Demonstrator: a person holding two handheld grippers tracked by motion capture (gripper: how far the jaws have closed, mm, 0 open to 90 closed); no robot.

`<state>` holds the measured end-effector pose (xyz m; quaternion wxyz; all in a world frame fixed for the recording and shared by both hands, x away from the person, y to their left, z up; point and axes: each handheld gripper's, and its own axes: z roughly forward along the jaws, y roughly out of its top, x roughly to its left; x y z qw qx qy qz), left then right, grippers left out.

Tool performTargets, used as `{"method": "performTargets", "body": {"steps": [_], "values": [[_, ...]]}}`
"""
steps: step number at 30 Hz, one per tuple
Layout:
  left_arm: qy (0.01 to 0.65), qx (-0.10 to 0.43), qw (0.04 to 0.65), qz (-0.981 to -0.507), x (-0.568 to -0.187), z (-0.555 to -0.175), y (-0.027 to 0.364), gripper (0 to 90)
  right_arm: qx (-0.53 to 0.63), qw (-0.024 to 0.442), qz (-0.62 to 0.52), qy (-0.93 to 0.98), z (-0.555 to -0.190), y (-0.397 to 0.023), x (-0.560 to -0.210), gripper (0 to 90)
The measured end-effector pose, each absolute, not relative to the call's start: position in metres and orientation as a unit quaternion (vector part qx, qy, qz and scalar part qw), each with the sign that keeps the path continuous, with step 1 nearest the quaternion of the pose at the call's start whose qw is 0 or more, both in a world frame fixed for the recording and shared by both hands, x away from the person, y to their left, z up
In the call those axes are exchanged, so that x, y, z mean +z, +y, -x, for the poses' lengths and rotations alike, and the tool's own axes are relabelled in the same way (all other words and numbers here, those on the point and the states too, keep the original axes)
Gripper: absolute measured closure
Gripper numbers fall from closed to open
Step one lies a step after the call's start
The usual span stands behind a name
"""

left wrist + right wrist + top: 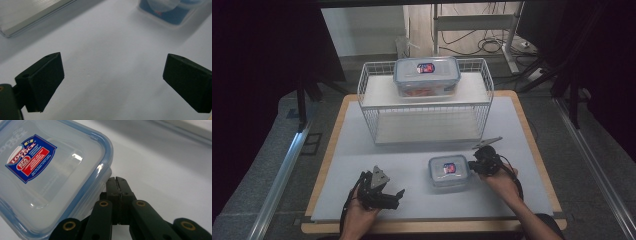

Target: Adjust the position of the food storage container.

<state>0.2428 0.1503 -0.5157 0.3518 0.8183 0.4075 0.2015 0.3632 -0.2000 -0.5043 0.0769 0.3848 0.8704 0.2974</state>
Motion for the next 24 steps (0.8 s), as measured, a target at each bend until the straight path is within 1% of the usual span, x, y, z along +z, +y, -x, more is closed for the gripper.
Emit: {"method": "performTargets", "body": {"steps": [3,6,8,12,15,20,24], "values": [[0.409,0.2,0.352,-0.818,-0.516,-0.243,0.151,3.6,0.3,0.064,-0.368,0.878,-0.356,-0.185,-0.506,89.7],[0.41,0.2,0.352,-0.817,-0.515,-0.242,0.152,3.7,0.295,0.067,-0.348,0.887,-0.35,-0.175,-0.507,89.7],[0.411,0.2,0.352,-0.817,-0.515,-0.242,0.153,3.9,0.296,0.072,-0.345,0.888,-0.349,-0.177,-0.506,89.5],[0.413,0.199,0.35,-0.817,-0.515,-0.242,0.156,4.7,0.305,0.104,-0.334,0.886,-0.345,-0.197,-0.5,85.6],[0.414,0.202,0.345,-0.818,-0.516,-0.243,0.158,4.9,0.316,0.114,-0.327,0.883,-0.339,-0.213,-0.496,78.2],[0.405,0.21,0.339,-0.823,-0.517,-0.242,0.159,4.9,0.33,0.128,-0.316,0.88,-0.331,-0.228,-0.493,59.9],[0.402,0.208,0.338,-0.825,-0.519,-0.243,0.16,4.2,0.338,0.132,-0.306,0.88,-0.325,-0.232,-0.494,43.2]]}}
